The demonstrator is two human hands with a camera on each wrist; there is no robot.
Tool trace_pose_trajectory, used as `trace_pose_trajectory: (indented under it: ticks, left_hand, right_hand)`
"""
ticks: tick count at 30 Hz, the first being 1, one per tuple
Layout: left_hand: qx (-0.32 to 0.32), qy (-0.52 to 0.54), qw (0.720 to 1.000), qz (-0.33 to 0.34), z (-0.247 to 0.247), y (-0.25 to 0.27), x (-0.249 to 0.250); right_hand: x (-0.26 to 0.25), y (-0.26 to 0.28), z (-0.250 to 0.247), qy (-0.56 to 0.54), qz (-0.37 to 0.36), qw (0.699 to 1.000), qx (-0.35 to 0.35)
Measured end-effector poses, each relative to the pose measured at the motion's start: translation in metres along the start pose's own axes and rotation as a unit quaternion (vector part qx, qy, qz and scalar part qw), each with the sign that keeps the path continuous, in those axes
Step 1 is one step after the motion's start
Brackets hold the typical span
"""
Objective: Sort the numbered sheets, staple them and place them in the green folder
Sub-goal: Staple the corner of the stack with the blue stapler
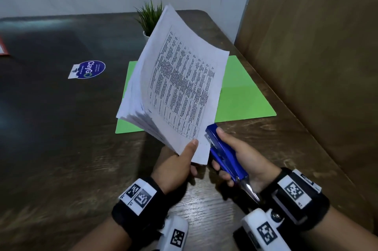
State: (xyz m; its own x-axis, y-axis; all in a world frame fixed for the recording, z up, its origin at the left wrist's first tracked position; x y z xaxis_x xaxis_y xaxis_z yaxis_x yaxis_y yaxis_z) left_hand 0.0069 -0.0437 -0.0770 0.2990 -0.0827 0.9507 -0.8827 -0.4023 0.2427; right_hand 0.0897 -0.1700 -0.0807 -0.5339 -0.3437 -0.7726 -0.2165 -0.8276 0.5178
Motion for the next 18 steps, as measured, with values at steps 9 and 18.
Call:
trace_pose_trajectory:
  ticks: [9,18]
  left_hand:
    - [0.001,0.003,1.0,0.025,-0.006,-0.007,0.0]
    - [0.095,-0.023,0.995,0.023,-0.021,-0.003,-0.002]
  right_hand:
    - [0.002,0.002,0.006,0.034,0.013,0.998,-0.05]
    - [0.017,-0.004,0.025,0.009,0.005,0.997,-0.072]
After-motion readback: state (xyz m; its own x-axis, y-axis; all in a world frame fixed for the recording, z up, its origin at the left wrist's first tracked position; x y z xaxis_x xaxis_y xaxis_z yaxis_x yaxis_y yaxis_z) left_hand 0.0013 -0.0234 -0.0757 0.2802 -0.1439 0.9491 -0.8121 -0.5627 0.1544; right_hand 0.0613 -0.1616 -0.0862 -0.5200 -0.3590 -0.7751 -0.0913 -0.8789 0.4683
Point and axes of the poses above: each hand's wrist, its own y-axis away from the middle knuckle, its own z-axis out of the palm, x = y × z, the point moved 8 cm from there along -y, towards the middle knuckle, and after that the axes turned 12 degrees about -x, right-handed, at the moved point
